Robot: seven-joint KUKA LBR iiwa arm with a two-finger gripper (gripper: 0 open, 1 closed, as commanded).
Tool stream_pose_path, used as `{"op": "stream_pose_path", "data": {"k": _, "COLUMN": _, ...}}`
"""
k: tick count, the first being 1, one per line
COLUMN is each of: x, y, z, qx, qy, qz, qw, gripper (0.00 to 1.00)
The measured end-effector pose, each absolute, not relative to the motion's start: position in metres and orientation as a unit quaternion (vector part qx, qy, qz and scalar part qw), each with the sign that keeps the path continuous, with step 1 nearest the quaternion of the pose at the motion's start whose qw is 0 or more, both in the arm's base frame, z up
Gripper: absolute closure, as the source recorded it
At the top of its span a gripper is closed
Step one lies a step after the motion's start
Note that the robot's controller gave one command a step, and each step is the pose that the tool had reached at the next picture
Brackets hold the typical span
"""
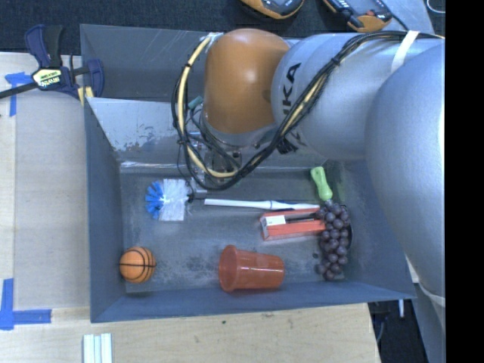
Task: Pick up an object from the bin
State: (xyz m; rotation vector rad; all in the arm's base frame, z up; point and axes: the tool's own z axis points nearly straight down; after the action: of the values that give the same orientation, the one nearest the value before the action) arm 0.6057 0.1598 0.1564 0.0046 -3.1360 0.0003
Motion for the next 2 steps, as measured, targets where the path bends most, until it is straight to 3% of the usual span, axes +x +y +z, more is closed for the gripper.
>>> {"op": "stream_pose_path", "data": {"k": 1, "x": 0.608, "y": 0.159, "z": 0.162, "qx": 0.000, "qy": -1.000, "qz": -0.001, "qw": -0.001, "gripper": 0.00}}
{"op": "stream_pose_path", "data": {"k": 2, "x": 0.606, "y": 0.138, "z": 0.080, "qx": -0.024, "qy": -1.000, "qz": 0.000, "qw": 0.002, "gripper": 0.00}}
